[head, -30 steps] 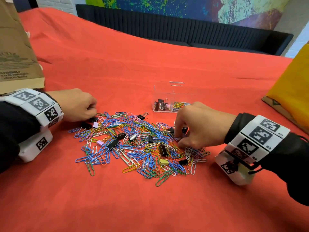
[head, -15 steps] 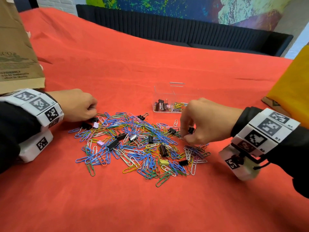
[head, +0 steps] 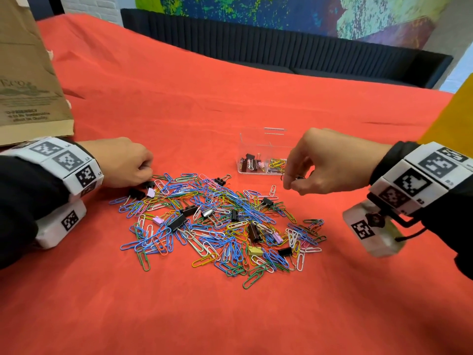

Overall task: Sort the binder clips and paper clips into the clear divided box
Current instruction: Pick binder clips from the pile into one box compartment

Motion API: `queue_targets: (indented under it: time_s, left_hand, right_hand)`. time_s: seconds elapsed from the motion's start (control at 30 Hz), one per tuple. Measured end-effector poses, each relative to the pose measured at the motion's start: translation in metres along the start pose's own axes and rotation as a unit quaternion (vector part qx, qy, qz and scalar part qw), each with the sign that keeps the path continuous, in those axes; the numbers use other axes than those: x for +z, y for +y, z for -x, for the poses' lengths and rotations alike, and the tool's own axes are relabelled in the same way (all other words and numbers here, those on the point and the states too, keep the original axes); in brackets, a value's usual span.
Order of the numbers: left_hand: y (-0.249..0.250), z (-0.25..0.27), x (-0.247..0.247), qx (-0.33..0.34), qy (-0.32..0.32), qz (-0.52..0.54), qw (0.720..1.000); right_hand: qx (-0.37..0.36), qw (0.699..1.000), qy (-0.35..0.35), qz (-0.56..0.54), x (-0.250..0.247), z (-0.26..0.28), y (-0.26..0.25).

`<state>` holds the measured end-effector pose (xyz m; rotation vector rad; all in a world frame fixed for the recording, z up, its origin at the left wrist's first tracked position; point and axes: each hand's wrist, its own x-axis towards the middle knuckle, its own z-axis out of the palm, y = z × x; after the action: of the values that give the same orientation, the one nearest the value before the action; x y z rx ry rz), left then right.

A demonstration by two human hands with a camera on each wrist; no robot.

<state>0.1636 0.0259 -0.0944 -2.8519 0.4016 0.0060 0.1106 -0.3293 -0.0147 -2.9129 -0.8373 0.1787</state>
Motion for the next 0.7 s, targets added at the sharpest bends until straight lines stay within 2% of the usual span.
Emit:
queue_targets:
  time_s: [0.2, 0.43, 0.7]
  left_hand:
    - [0.001, 0.000, -0.002, -0.008, -0.013, -0.003, 1.000]
    - [0.004, 0.001, -0.004, -0.013, -0.013, -0.010, 1.000]
    - [0.005, 0.002, -0.005, -0.014, -0.014, -0.008, 1.000]
  right_hand:
    - [-0.022, 0.998, -0.053, 0.026, 0.016, 0.008, -0.008]
    - [-0.100, 0.987, -0.079, 0.102, 0.038, 0.011, -0.029]
    - [-0.077, 0.992, -0.072, 0.073, 0.022, 0.010, -0.020]
